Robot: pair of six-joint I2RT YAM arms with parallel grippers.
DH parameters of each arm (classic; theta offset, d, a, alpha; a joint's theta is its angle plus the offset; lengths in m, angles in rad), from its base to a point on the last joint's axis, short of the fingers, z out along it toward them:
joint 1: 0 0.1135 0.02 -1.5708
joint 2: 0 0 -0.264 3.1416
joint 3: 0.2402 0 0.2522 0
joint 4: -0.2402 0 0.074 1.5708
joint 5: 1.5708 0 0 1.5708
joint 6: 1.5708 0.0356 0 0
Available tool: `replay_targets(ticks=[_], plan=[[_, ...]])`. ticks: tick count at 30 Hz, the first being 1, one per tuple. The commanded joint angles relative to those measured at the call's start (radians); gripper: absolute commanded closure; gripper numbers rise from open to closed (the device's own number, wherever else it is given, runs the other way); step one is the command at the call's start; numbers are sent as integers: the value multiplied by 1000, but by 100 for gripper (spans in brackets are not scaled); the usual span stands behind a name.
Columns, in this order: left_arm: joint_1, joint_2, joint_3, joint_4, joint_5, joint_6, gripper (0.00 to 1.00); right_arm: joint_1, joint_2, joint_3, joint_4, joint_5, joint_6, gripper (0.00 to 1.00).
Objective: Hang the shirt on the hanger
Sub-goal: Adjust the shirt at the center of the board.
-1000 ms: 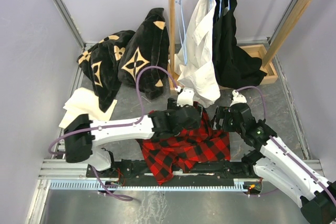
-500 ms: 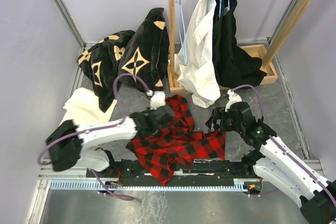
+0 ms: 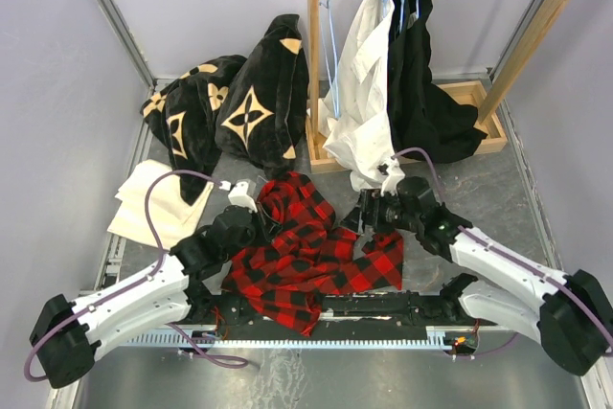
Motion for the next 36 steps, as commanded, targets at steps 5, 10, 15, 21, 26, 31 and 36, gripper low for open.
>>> replay_targets(ticks=[5,10,15,21,26,31,36], plan=[[4,-66,-54,34,76,3,97,69,142,38,295,103,97,11],[4,-141,-89,-11,63,-20,97,80,287,79,455,29,136,11],[4,-169,-108,-20,55,-39,97,102,382,123,565,-16,144,11],[4,-169,-109,-39,41,-45,97,129,476,169,628,-77,150,22],[4,-173,-113,-37,34,-55,97,157,452,147,660,-80,149,57],[4,-141,-101,-2,34,-49,97,176,276,58,617,7,142,89],[3,-25,-59,92,54,-19,97,219,8,17,449,109,84,100]])
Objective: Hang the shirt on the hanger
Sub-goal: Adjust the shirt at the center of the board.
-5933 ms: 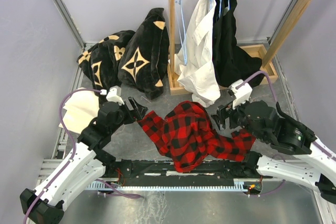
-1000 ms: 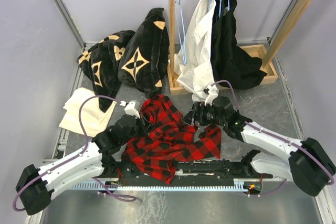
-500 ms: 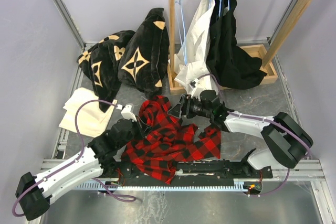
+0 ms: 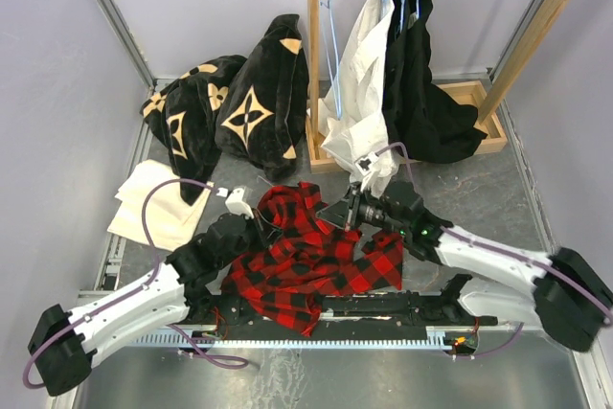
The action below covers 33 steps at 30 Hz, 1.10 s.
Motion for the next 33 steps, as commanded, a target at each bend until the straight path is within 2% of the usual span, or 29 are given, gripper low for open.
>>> replay_targets(ticks=[1,6,10,18,25,29,33], plan=[[2,106,67,89,8,18,97,36,-253,-3,-108,119,-76,100],[3,257,165,197,72,63,97,60,-470,54,-259,183,-135,100],[3,388,300,239,123,126,97,74,-527,165,-333,176,-187,100],[11,542,596,187,134,254,97,90,-466,482,-444,125,-345,100],[47,622,827,127,188,323,97,90,-365,720,-427,78,-421,100],[71,629,832,102,177,333,97,93,-315,744,-403,40,-409,100],[117,571,699,102,170,290,93,122,-296,629,-340,58,-362,100]])
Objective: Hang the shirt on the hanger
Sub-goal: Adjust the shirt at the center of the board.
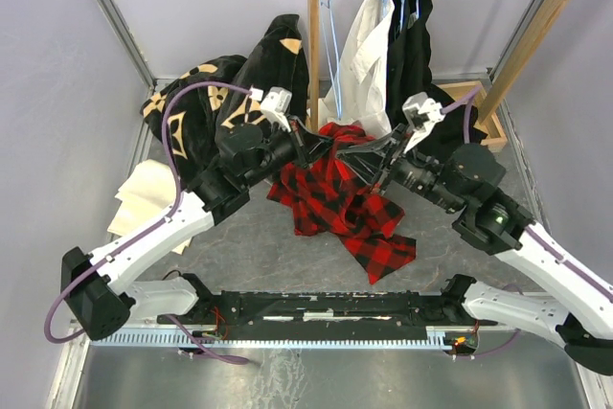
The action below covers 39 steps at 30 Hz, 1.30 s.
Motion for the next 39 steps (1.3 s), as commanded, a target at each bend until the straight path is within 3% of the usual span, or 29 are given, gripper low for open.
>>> replay_targets(ticks=[1,4,8,14,18,20,23,29,34,39], plan=[[81,-34,-177,-128,-99,35,90,65,-9,-70,251,-83,61,100],[124,-128,-325,-149,-141,-12,75,155,30,-160,278,15,36,100],[181,-280,-411,-275,-234,-58,53,292,154,-205,316,163,-24,100],[211,-453,-337,-621,-555,-118,29,362,427,-164,410,274,-21,98],[213,-525,-267,-729,-668,-94,18,362,579,-89,454,281,-12,93],[213,-547,-245,-758,-703,-77,16,362,650,-31,440,269,-17,84],[212,-573,-235,-786,-719,-63,13,362,704,59,335,168,-74,55],[212,-630,-296,-750,-633,-57,13,362,553,41,157,86,-199,25],[213,-628,-327,-714,-568,-64,13,362,404,-1,-25,193,-284,18],[213,-611,-345,-673,-498,-59,14,362,363,-6,-172,306,-335,17]])
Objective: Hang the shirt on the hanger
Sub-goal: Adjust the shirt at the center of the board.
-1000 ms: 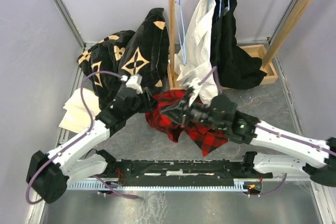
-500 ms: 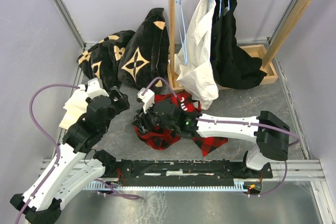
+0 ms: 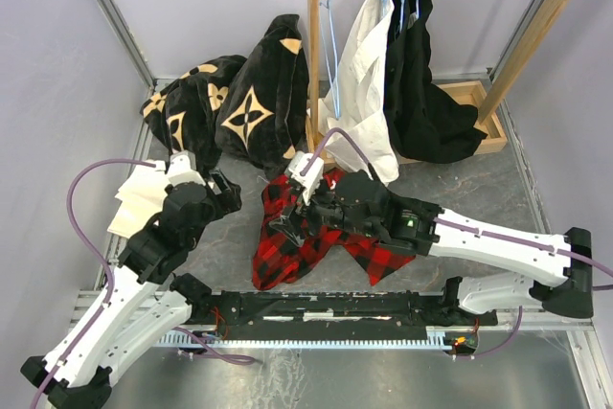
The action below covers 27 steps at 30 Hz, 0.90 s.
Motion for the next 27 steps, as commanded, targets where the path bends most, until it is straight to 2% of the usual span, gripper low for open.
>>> replay_targets(ticks=[1,5,8,17,20,27], plan=[[4,14,-10,82,78,12,14,3,-2,-16,-182,112,-92,17],[4,24,-13,78,96,20,15,3,36,-30,-241,87,-142,17],[3,20,-14,69,96,24,15,2,51,-76,-212,75,-193,16],[3,1,-13,58,91,17,15,4,46,-423,265,-51,-494,15],[4,-2,-11,52,90,19,15,3,84,-437,311,-29,-528,16],[4,0,-8,50,90,19,16,4,190,-426,501,133,-562,20]])
